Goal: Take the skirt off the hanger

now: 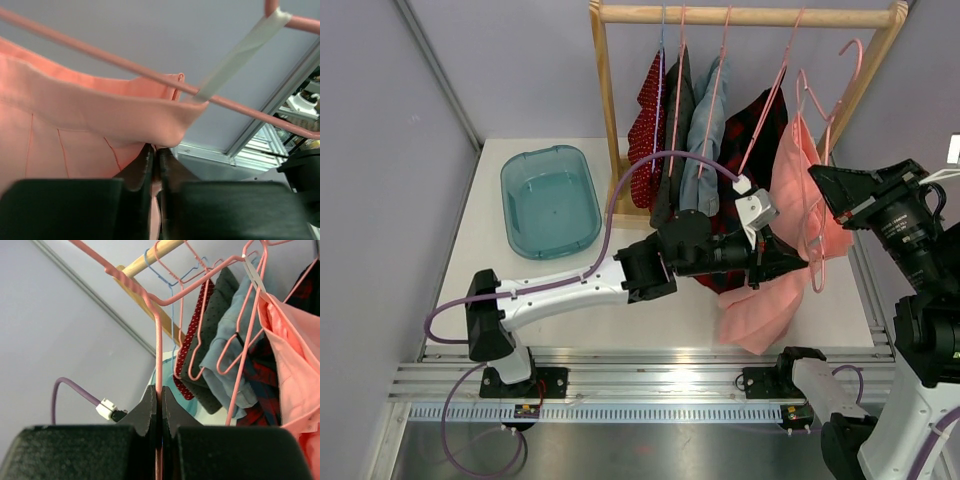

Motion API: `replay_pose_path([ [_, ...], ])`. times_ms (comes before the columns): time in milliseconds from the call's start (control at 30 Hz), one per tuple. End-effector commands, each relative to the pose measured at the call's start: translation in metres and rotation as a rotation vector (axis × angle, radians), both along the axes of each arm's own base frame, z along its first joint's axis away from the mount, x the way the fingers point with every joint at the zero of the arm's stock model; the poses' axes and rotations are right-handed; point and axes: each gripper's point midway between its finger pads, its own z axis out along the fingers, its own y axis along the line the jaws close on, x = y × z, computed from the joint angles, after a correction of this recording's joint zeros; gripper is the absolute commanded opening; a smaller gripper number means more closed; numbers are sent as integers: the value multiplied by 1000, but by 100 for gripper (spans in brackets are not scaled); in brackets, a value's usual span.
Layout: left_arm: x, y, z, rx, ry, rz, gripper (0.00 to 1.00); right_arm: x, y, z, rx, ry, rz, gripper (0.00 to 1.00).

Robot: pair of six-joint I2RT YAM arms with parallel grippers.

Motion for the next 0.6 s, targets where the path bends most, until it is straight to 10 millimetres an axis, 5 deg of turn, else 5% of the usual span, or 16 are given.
replay_pose_path([
  [0, -5, 3, 46, -103, -49, -30, 0, -26, 22, 44, 40, -188, 139, 0],
  [200, -7, 19, 46, -51, -78, -13, 0, -29, 24, 38, -9, -209, 153, 0],
  [367, -12, 62, 61, -28, -88, 47, 0, -13, 1, 26, -77, -215, -1, 0],
  [567, -40, 83, 71, -33, -98, 9, 0, 4, -44, 9, -88, -214, -266, 0],
])
